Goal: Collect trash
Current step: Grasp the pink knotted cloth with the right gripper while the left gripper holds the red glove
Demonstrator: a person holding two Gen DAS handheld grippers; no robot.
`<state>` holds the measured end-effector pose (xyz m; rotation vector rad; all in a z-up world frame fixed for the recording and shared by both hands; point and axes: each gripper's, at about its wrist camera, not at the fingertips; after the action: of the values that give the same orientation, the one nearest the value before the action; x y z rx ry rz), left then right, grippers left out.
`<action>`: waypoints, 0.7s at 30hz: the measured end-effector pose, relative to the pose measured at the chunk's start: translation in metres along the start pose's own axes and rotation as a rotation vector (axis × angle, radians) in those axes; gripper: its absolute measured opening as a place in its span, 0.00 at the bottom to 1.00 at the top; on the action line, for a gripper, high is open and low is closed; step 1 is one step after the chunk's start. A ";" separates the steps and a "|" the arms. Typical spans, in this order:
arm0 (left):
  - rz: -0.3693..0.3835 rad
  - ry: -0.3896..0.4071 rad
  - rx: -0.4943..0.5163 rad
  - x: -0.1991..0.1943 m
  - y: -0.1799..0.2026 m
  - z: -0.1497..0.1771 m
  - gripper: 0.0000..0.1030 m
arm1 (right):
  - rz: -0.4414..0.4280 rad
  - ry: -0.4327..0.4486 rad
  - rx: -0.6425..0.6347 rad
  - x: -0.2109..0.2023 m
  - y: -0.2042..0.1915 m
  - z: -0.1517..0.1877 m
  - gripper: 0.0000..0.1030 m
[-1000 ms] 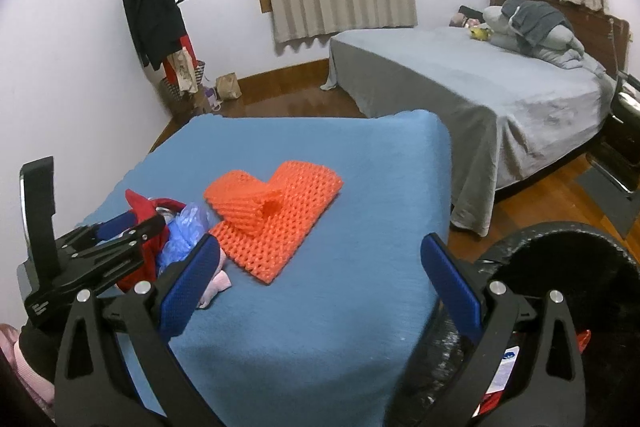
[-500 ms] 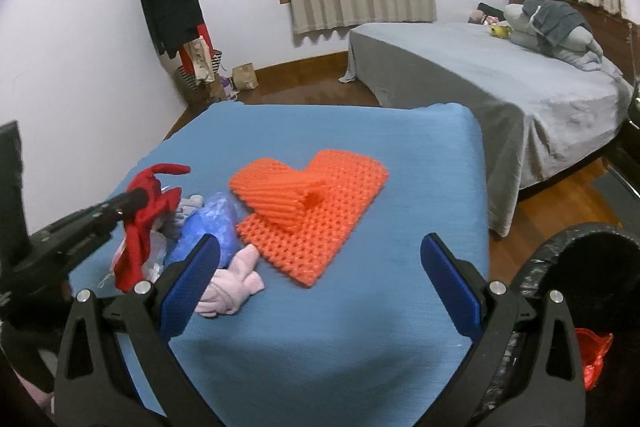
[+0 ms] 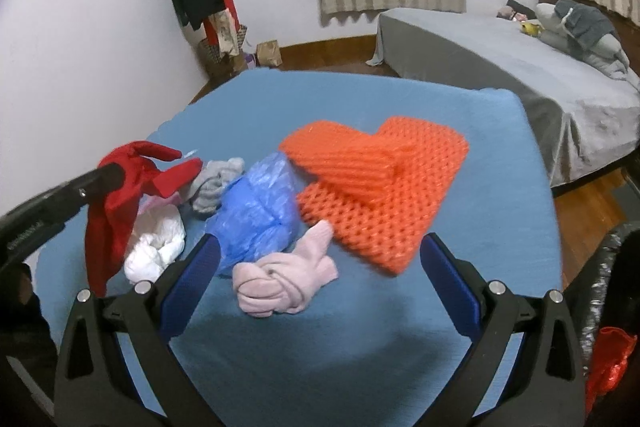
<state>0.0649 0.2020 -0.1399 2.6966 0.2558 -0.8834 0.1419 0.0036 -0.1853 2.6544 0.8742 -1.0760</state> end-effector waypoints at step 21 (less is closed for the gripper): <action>0.066 0.047 0.032 -0.015 0.016 -0.008 0.08 | -0.109 0.031 -0.018 -0.033 0.006 -0.024 0.39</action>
<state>0.0612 0.1889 -0.1209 2.7406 0.1633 -0.8134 0.1404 -0.0086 -0.1460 2.6426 1.0405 -1.0475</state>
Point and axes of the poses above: each gripper's, at about its wrist camera, not at the fingertips, and x roughly the way its jaws point, y to its right, z to its underside, and after that the axes turned 4 degrees about -x, right-handed
